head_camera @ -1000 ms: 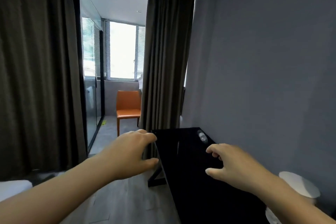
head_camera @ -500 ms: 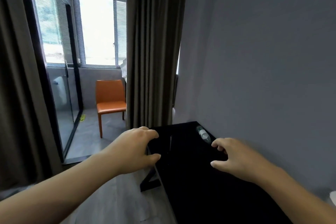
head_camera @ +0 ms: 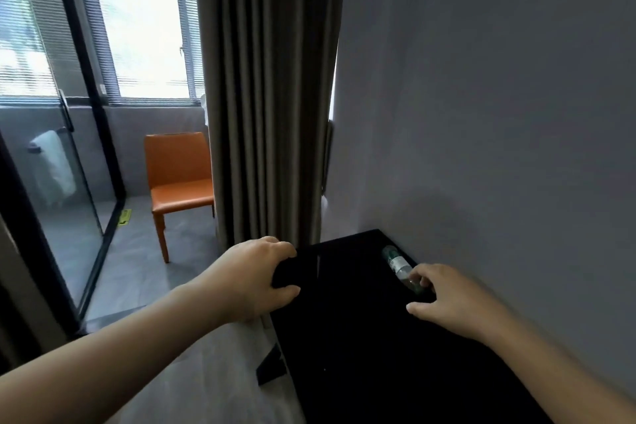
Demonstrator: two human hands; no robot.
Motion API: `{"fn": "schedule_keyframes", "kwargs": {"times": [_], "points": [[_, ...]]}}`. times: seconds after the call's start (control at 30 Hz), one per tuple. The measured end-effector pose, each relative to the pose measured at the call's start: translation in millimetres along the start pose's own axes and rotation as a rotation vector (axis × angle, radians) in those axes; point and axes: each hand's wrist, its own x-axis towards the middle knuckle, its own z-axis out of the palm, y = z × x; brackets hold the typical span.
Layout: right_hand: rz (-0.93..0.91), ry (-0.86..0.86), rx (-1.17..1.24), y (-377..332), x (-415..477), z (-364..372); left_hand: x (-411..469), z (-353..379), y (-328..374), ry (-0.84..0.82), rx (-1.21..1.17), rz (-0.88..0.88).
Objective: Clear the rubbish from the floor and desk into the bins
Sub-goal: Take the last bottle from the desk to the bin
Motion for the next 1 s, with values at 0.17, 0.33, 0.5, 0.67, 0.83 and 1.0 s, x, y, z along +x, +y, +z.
{"fn": "schedule_keyframes", "kwargs": {"times": [0.17,0.33,0.5,0.67,0.83,1.0], "points": [[0.101,-0.030,-0.007,9.6,69.5,20.8,82.4,26.2,-49.7,-0.039,-0.030,0.067],[0.241,-0.052,0.030,16.1,136.0,48.2,163.4,53.6,-101.6,-0.091,-0.052,0.171],[0.398,-0.057,0.078,24.8,189.8,74.3,243.6,79.4,-147.0,-0.177,-0.076,0.281],[0.514,-0.095,0.104,48.5,229.7,104.3,313.1,118.6,-169.0,-0.291,-0.130,0.364],[0.589,-0.065,0.125,87.4,282.1,130.8,374.5,166.9,-168.0,-0.415,-0.153,0.418],[0.626,-0.040,0.174,147.3,346.1,167.1,431.9,216.4,-162.6,-0.448,-0.158,0.386]]}}
